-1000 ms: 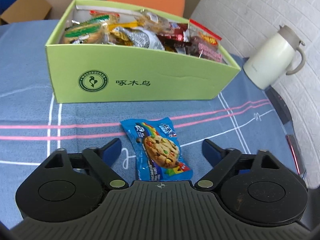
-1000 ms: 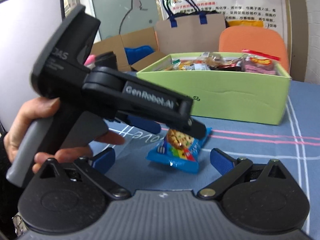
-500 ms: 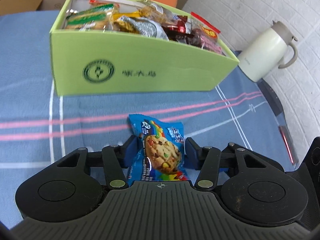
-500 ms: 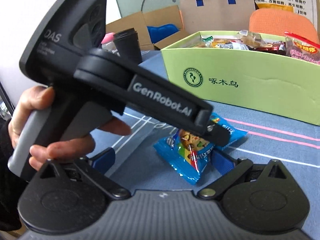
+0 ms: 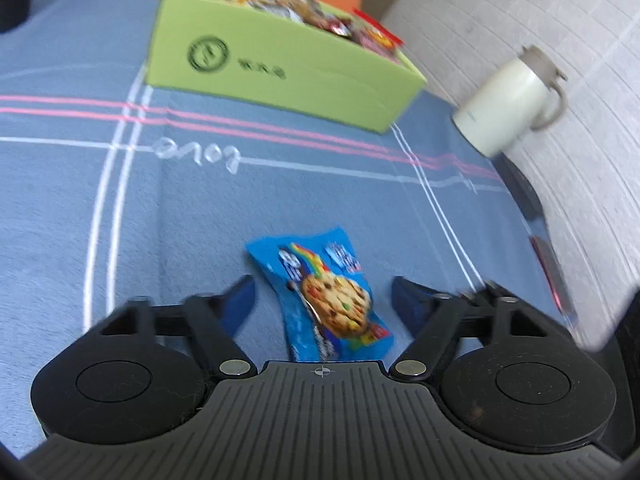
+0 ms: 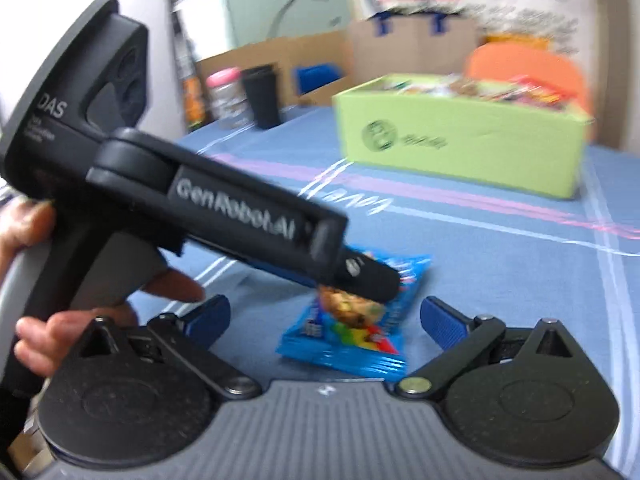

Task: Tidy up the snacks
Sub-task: 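Move the left tool to the blue cookie pack and grasp it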

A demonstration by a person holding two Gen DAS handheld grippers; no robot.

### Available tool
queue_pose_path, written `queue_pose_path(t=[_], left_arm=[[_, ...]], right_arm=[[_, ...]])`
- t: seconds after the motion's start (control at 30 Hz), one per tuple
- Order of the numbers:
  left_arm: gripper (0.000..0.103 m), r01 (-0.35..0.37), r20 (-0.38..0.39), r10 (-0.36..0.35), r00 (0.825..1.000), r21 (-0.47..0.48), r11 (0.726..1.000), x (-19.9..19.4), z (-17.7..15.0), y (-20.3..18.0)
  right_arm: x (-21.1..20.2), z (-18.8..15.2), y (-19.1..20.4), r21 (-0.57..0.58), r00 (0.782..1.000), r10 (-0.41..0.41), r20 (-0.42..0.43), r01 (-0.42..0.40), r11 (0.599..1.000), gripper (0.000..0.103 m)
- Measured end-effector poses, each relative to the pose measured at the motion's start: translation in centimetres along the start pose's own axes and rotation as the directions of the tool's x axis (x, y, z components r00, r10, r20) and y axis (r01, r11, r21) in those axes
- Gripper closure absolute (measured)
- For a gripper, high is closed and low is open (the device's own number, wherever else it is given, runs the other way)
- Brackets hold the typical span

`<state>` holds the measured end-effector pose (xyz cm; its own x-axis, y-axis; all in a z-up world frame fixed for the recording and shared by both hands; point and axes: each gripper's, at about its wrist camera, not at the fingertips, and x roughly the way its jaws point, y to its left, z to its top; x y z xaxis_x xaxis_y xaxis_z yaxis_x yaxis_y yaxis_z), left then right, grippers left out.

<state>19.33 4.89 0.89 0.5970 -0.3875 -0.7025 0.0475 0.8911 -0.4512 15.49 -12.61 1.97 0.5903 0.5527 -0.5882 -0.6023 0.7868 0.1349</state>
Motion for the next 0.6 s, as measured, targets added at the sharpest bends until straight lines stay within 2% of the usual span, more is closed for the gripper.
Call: queue_pose_path(t=[0.07, 0.23, 0.43, 0.53, 0.6], left_arm=[[0.036, -0.041, 0.008, 0.041, 0.999, -0.006, 0.999, -0.1, 0.0, -0.2], [0.036, -0.059, -0.002, 0.059, 0.998, 0.014, 0.998, 0.1, -0.1, -0.2], [0.035, -0.05, -0.001, 0.05, 0.999, 0.012, 0.999, 0.0, 0.0, 0.0], [0.035, -0.044, -0.01, 0.043, 0.999, -0.025, 0.999, 0.1, 0.3, 0.2], [0.039, -0.031, -0.021, 0.03, 0.999, -0.057, 0.998, 0.0, 0.5, 0.3]], right_arm=[[0.1, -0.4, 0.1, 0.039, 0.999, -0.03, 0.019, 0.029, 0.999, 0.003], [1.4, -1.1, -0.2, 0.107, 0.999, -0.032, -0.002, 0.032, 0.994, 0.003], [1.1, -2.6, 0.0, 0.076, 0.997, -0.048, 0.062, 0.043, 0.996, 0.002], [1.3, -2.8, 0.6, 0.004, 0.997, -0.07, 0.035, 0.07, 0.998, 0.002], [1.2, -2.7, 1.5, -0.017, 0.993, -0.116, 0.0, 0.116, 0.993, 0.002]])
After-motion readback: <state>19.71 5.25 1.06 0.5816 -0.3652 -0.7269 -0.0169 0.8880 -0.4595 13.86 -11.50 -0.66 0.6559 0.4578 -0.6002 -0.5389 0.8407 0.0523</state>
